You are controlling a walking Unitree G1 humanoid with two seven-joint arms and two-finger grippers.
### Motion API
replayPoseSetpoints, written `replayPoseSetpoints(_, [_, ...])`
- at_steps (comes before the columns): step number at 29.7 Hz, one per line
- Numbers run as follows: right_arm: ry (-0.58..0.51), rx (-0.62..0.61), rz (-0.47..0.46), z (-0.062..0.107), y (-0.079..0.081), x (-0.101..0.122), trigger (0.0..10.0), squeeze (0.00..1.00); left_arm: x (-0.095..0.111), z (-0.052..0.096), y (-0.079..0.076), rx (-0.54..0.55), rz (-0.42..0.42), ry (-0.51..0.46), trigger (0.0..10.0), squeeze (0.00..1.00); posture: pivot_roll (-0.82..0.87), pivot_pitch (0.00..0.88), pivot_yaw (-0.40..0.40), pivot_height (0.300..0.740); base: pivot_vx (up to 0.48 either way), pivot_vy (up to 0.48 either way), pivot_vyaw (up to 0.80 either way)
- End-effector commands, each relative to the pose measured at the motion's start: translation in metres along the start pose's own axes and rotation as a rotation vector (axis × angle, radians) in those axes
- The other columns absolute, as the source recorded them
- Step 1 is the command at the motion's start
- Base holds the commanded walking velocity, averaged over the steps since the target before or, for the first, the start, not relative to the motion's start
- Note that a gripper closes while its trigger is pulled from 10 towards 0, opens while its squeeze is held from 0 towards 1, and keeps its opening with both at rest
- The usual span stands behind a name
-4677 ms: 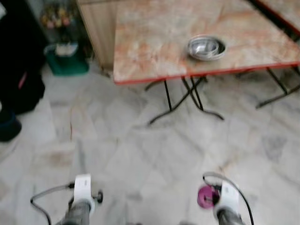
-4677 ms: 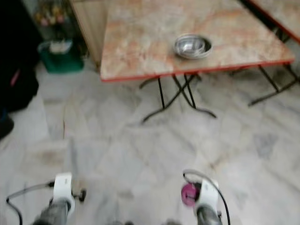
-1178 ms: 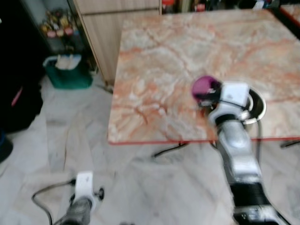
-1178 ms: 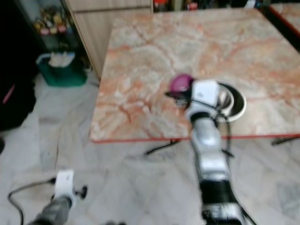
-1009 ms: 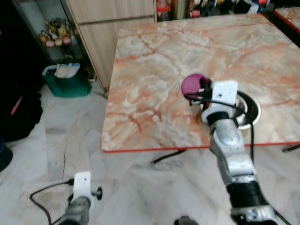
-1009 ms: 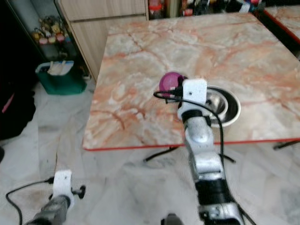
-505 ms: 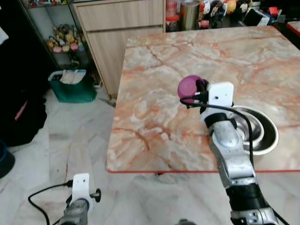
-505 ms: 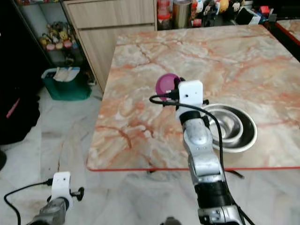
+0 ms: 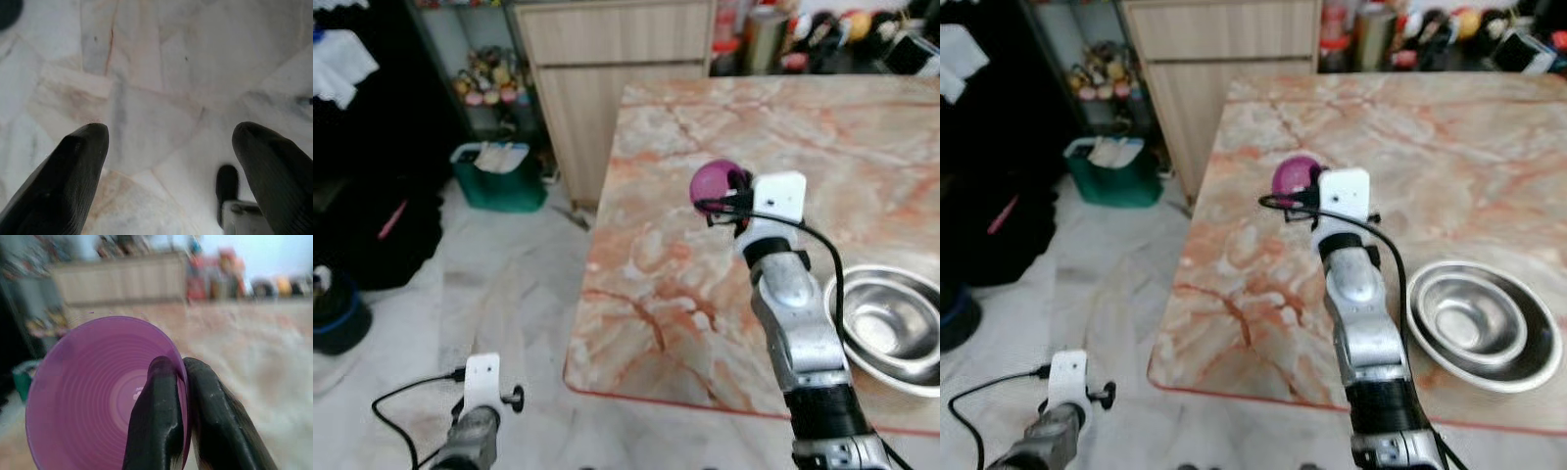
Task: Setting the table
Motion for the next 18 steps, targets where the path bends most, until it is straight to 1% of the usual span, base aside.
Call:
replayPoseSetpoints(1, [0.012,-0.042,-0.033,-0.004,-0.006,0.011,10.0,0.00,-0.006,0.001,0.007,0.014,-0.007,0.025,10.0,0.00,-0.09,0.146,0.081,0.740,0.000,0.000,0.00])
replayPoseSetpoints(3, [0.048,-0.068,-0.044,-0.006,-0.012,0.013,10.0,0.00,-0.007,0.001,0.007,0.013,-0.005,0.028,10.0,0.00,-0.09,0.147,0.082,0.740,0.000,0.000,0.00])
replayPoseSetpoints(7, [0.064,-0.073,-0.049,-0.007,-0.014,0.013,10.0,0.00,-0.007,0.001,0.007,0.013,-0.005,0.029,10.0,0.00,-0.09,0.147,0.082,0.740,0.000,0.000,0.00])
replayPoseSetpoints(8, [0.116,-0.084,-0.097,-0.010,-0.018,0.016,10.0,0.00,-0.008,0.001,0.006,0.008,-0.007,0.037,10.0,0.00,-0.10,0.154,0.084,0.740,0.000,0.000,0.00])
replayPoseSetpoints(9, [0.136,-0.086,-0.112,-0.011,-0.019,0.016,10.0,0.00,-0.008,0.001,0.006,0.006,-0.008,0.039,10.0,0.00,-0.10,0.154,0.084,0.740,0.000,0.000,0.00])
replayPoseSetpoints(10, [0.163,-0.087,-0.151,-0.013,-0.019,0.017,10.0,0.00,-0.008,0.001,0.006,0.005,-0.008,0.041,10.0,0.00,-0.10,0.155,0.084,0.740,0.000,0.000,0.00])
replayPoseSetpoints(11, [0.163,-0.087,-0.151,-0.013,-0.019,0.017,10.0,0.00,-0.008,0.001,0.006,0.005,-0.008,0.041,10.0,0.00,-0.10,0.155,0.084,0.740,0.000,0.000,0.00])
replayPoseSetpoints(12, [0.193,-0.071,-0.152,-0.013,-0.018,0.016,10.0,0.00,-0.009,0.001,0.006,0.003,-0.008,0.042,10.0,0.00,-0.10,0.155,0.084,0.740,0.000,0.000,0.00])
replayPoseSetpoints(14, [0.224,-0.069,-0.125,-0.013,-0.018,0.015,10.0,0.00,-0.009,0.002,0.006,0.001,-0.008,0.045,10.0,0.00,-0.10,0.154,0.084,0.740,0.000,0.000,0.00])
replayPoseSetpoints(15, [0.250,-0.074,-0.117,-0.013,-0.019,0.011,10.0,0.00,-0.009,0.002,0.006,0.000,-0.008,0.047,10.0,0.00,-0.10,0.154,0.083,0.740,0.000,0.000,0.00])
replayPoseSetpoints(18, [0.284,-0.084,-0.119,-0.014,-0.022,0.006,10.0,0.00,-0.010,0.002,0.007,-0.002,-0.009,0.049,10.0,0.00,-0.10,0.153,0.082,0.740,0.000,0.000,0.00])
Point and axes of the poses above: a point about 5 cm out from each wrist's last joint towards the gripper, its own z axis pointing back from the gripper into the wrist, its own x axis along the axis of the wrist's last joint, y = z × x, the point moved 1 cm from there along -z, pointing out of the wrist towards the gripper, and after that the axes turned 11 degrees about z, right-handed, at the moved point
